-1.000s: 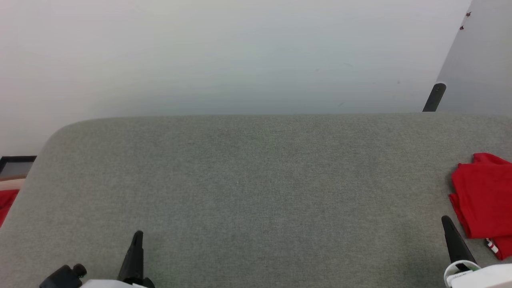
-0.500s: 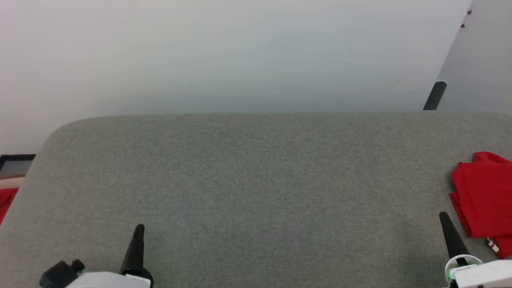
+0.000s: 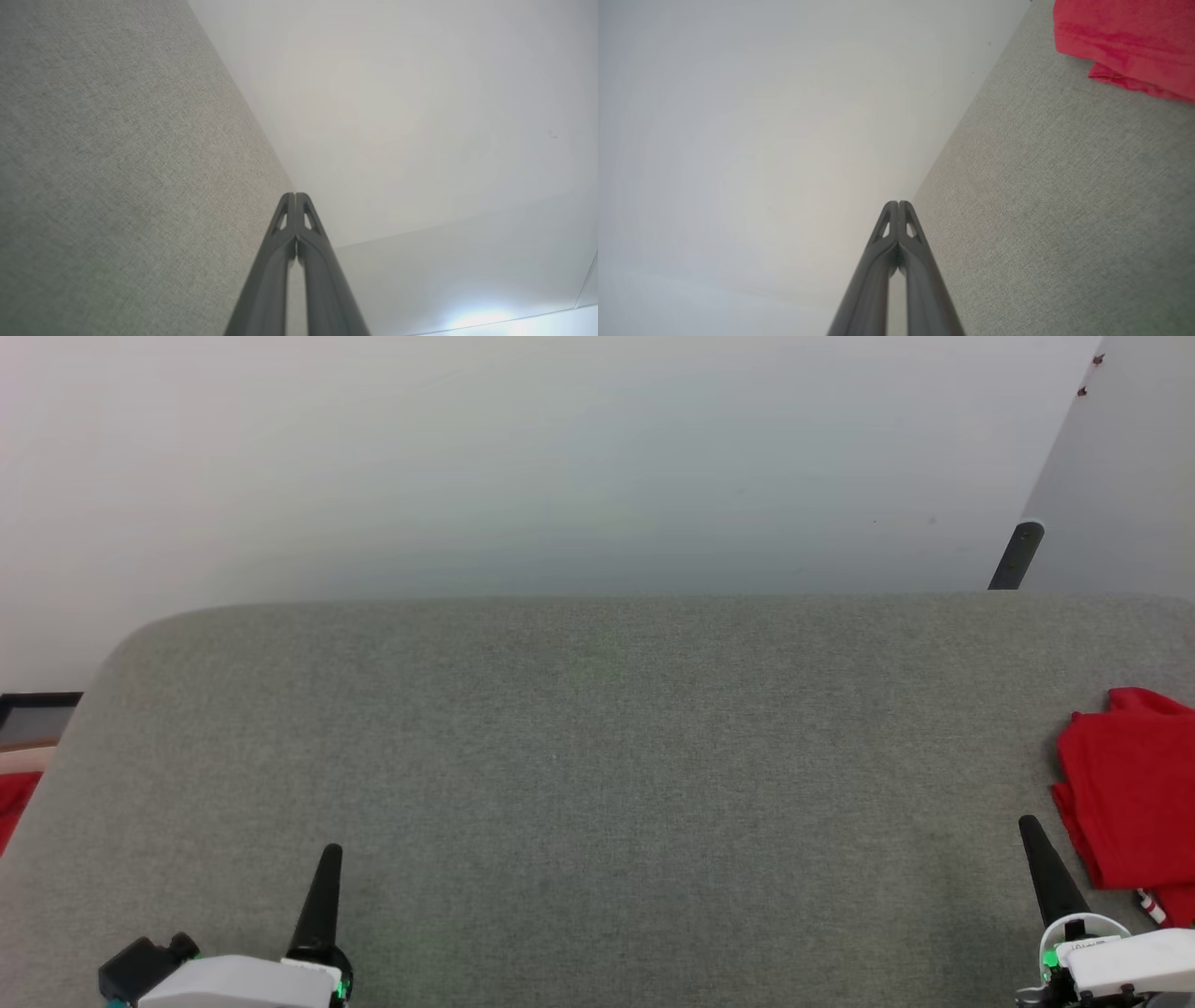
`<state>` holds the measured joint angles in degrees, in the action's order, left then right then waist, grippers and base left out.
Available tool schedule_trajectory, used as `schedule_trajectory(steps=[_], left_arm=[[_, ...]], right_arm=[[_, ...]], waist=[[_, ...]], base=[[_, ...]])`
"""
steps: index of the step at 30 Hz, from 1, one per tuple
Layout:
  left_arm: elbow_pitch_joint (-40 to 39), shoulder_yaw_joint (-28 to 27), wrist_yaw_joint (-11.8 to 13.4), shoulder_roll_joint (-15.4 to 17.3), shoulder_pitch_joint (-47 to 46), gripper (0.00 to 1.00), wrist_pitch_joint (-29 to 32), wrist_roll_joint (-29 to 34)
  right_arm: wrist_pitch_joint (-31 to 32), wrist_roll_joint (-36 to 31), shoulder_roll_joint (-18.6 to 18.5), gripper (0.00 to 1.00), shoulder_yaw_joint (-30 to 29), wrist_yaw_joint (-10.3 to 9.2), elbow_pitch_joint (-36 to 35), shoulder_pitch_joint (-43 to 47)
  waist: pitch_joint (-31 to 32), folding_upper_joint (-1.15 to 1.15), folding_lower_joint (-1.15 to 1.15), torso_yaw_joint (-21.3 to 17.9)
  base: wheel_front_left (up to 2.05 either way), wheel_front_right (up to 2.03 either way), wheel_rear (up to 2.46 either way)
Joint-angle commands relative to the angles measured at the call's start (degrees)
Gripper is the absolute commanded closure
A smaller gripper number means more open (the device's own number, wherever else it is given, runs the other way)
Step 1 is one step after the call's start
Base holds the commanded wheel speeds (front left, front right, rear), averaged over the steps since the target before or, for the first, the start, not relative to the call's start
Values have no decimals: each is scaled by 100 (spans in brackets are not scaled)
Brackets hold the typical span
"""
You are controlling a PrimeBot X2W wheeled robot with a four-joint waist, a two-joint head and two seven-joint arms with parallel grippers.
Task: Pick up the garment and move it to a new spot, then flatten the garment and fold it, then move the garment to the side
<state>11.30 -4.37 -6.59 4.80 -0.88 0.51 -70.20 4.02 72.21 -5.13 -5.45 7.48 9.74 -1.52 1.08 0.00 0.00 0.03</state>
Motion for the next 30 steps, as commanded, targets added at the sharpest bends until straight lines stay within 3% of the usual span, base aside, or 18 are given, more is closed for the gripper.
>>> schedule_trajectory(steps=[1,30], left_arm=[[-14,-39,-49,-2,-124,100,48,-184],[168,-158,-83,-122,-400,100,403,-1445]], right_arm=[[17,177,10,100,-39,3,6,-116],[167,1312,147,100,-88,2,270,-366]], waist=[[-6,0,0,0],[-73,0,0,-2]], base=[[0,0,0],[0,0,0]])
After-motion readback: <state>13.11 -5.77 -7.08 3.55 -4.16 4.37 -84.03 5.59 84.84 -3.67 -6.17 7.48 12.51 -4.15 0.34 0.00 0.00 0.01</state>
